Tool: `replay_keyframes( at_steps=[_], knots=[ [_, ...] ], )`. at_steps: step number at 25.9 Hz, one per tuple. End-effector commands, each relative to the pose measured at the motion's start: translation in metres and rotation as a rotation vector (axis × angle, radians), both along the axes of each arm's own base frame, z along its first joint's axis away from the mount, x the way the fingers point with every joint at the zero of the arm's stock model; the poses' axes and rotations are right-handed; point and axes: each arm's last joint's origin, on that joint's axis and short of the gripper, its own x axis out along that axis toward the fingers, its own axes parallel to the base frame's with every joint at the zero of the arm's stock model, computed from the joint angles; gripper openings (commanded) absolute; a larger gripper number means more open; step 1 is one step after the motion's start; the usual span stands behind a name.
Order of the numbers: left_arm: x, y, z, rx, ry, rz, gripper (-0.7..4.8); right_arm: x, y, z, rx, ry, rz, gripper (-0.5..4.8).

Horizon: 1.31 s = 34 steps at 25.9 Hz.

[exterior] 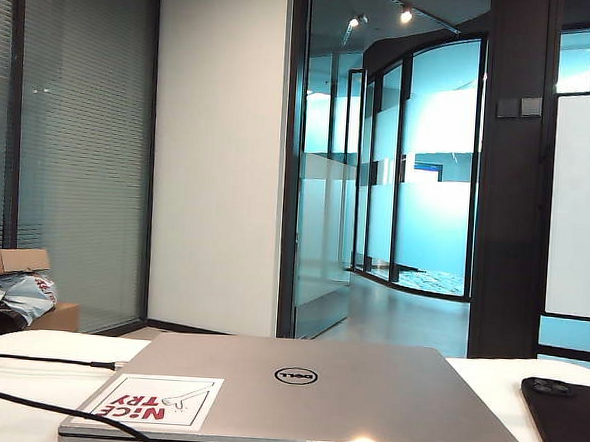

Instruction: Pick up the charging cable and the phone, plug the charging cable into the charging port on the phone, and finally place them back on the table.

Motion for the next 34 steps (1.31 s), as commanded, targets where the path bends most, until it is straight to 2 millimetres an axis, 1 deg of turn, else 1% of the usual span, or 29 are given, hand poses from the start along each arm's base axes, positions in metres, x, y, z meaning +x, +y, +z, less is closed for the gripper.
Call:
replay_keyframes(
  at_steps=[1,5,9,13,18,34],
  knots=[
    [0.0,0.0,0.001,-0.002,-0.008,-0.003,-0.05,-0.008,-0.001,-0.01,0.006,-0.064,-0.006,-0.03],
    [0.0,0.0,0.001,-0.002,-0.007,-0.003,-0.05,-0.016,-0.002,-0.03,0.012,-0.107,-0.01,-0.03],
    [0.0,0.0,0.001,-0.002,-0.008,-0.003,-0.05,-0.018,-0.004,-0.039,0.01,-0.099,-0.025,-0.03],
    [0.0,0.0,0.001,-0.002,-0.008,-0.003,-0.05,-0.018,-0.008,-0.041,0.005,-0.088,-0.051,-0.03],
    [0.0,0.0,0.001,-0.002,-0.008,-0.003,-0.05,-0.017,-0.011,-0.041,-0.002,-0.088,0.016,-0.03],
    [0.0,0.0,0.001,-0.002,-0.008,-0.003,-0.05,-0.017,-0.012,-0.041,-0.002,-0.088,-0.01,-0.03]
  ],
)
